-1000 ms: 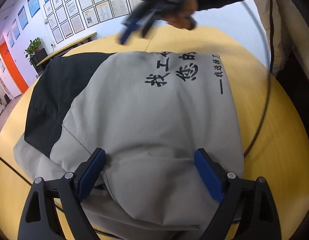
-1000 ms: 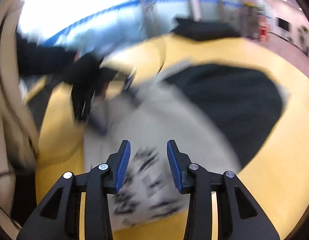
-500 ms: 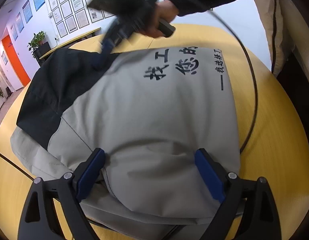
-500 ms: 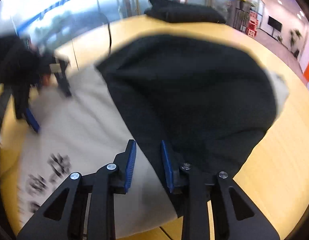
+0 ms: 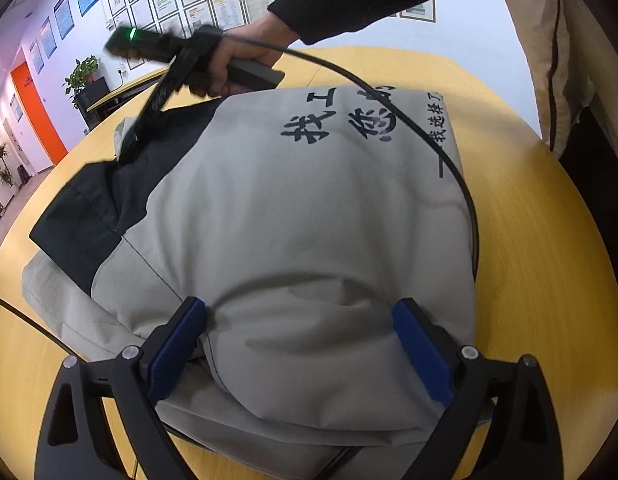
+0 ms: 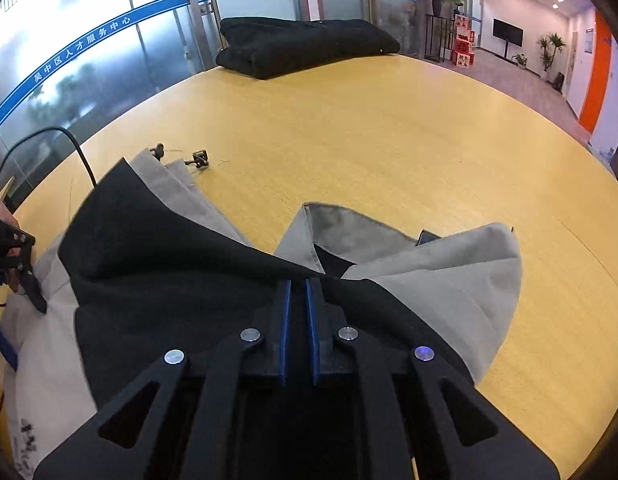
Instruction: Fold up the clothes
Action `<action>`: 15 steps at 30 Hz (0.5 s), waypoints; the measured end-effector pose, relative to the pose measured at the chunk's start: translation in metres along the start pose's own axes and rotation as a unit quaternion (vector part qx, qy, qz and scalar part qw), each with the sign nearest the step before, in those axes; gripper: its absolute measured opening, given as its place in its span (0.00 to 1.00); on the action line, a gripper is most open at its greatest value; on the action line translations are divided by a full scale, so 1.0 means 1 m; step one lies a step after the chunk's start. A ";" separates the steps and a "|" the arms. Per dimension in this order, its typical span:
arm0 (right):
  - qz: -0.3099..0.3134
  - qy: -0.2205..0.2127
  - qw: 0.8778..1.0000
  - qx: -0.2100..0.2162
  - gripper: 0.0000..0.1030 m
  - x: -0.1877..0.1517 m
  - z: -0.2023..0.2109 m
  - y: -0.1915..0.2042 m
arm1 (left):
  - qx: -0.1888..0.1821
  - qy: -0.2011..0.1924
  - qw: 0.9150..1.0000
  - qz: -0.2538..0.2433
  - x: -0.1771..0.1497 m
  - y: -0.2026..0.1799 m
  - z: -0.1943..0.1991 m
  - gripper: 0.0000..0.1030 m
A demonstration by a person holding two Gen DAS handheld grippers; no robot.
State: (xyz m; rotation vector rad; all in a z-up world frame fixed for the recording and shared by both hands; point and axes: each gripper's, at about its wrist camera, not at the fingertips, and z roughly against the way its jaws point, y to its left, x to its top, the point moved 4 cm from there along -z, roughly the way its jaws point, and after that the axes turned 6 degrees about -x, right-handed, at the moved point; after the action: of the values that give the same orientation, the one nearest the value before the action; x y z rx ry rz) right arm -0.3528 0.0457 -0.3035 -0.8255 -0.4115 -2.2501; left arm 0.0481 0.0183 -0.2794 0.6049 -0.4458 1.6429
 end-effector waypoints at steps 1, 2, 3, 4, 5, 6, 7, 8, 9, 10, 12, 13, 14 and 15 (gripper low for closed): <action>-0.006 -0.016 1.000 0.003 0.16 0.001 0.008 0.001 | 0.001 -0.001 1.000 0.001 -0.001 -0.006 0.001 0.94; -0.016 -0.040 0.999 0.004 0.17 0.003 0.019 -0.002 | 0.002 -0.001 1.000 0.002 -0.003 -0.012 0.003 0.94; -0.023 -0.051 0.998 0.000 0.19 0.004 0.025 -0.004 | 0.004 -0.003 1.000 0.003 -0.003 -0.013 0.003 0.94; -0.026 -0.043 0.999 -0.010 0.18 0.002 0.023 -0.008 | 0.004 -0.005 1.000 0.002 -0.003 -0.014 0.004 0.94; -0.024 -0.029 0.999 -0.019 0.18 -0.002 0.017 -0.008 | 0.001 -0.007 1.000 -0.002 -0.002 -0.015 0.003 0.94; -0.014 -0.006 1.000 -0.026 0.19 -0.008 0.005 -0.005 | 0.002 -0.007 1.000 0.001 0.000 -0.012 0.003 0.94; -0.010 0.005 1.000 -0.029 0.22 -0.011 0.000 -0.001 | 0.003 -0.007 1.000 0.005 0.001 -0.011 0.004 0.94; -0.016 -0.004 1.000 -0.026 0.24 -0.007 0.007 0.001 | 0.006 -0.006 1.000 0.011 0.001 -0.013 0.005 0.94; -0.022 -0.013 0.999 -0.023 0.31 -0.003 0.014 0.004 | 0.007 -0.004 1.000 0.016 0.004 -0.014 0.006 0.94; -0.028 -0.027 0.999 -0.015 0.33 -0.001 0.025 0.009 | 0.008 0.000 1.000 0.023 0.003 -0.017 0.012 0.94; -0.044 -0.069 0.997 0.017 0.37 -0.002 0.061 0.029 | 0.016 0.005 0.999 0.048 0.000 -0.021 0.029 0.93; -0.051 -0.086 0.994 0.033 0.46 -0.003 0.085 0.041 | 0.021 0.006 0.998 0.064 -0.002 -0.023 0.040 0.93; -0.057 -0.099 0.992 0.051 0.50 -0.006 0.111 0.054 | 0.025 0.003 0.996 0.086 -0.005 -0.025 0.053 0.93; -0.059 -0.102 0.991 0.064 0.54 -0.012 0.139 0.068 | 0.031 0.001 0.994 0.109 -0.008 -0.030 0.070 0.93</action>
State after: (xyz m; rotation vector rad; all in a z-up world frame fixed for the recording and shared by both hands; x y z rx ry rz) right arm -0.2374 0.0726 -0.2037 -0.9899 -0.7099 -2.2253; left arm 0.0881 -0.0255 -0.2310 0.6174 -0.4747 1.8711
